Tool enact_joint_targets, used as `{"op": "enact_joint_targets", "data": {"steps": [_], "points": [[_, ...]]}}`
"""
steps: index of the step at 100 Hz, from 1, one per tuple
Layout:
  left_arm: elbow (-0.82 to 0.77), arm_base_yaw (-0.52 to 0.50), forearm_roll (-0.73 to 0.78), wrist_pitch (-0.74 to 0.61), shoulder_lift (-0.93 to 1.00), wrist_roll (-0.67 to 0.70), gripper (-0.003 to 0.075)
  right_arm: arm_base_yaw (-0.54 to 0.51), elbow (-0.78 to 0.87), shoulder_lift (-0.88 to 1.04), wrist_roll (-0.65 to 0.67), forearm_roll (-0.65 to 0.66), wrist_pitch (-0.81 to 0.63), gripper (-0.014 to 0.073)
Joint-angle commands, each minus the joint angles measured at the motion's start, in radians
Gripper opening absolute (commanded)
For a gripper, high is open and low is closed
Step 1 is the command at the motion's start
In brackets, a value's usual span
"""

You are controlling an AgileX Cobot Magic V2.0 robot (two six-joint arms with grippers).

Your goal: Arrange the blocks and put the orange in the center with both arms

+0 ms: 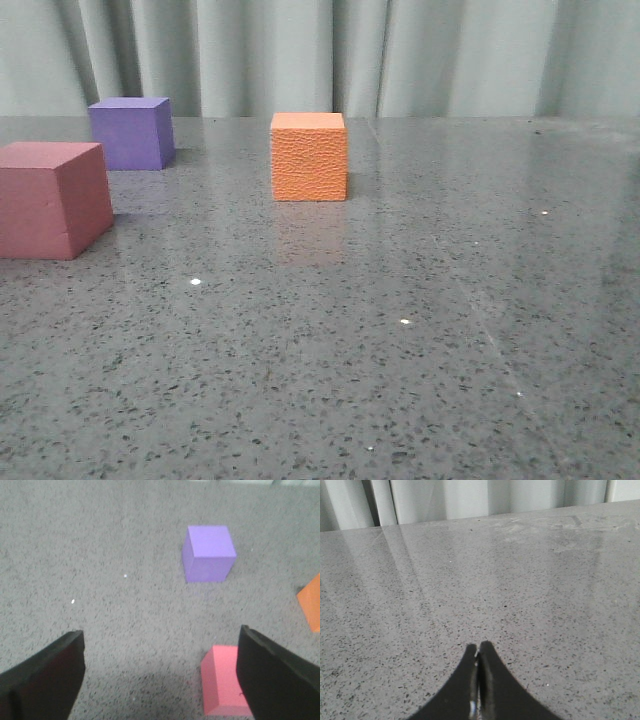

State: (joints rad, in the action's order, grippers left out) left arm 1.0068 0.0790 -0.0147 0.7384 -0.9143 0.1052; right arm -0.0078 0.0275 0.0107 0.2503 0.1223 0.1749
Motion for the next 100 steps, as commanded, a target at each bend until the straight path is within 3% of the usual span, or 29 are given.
{"op": "enact_joint_targets", "data": {"steps": [1, 33, 62, 100], "points": [[0.034, -0.003, -0.045, -0.099, 0.008, -0.002, 0.0536, -0.005, -0.014, 0.024, -0.008, 0.004, -0.085, -0.0068], [0.06, 0.048, -0.113, -0.14, -0.022, -0.002, 0.0494, -0.005, -0.014, 0.024, -0.008, 0.004, -0.085, -0.0068], [0.235, 0.275, -0.103, -0.164, -0.208, 0.021, 0.0494, -0.005, -0.014, 0.024, -0.008, 0.004, -0.085, -0.0068], [0.532, 0.576, 0.324, -0.163, -0.593, 0.483, 0.0494, -0.005, -0.014, 0.024, -0.008, 0.004, -0.085, -0.0068]]}}
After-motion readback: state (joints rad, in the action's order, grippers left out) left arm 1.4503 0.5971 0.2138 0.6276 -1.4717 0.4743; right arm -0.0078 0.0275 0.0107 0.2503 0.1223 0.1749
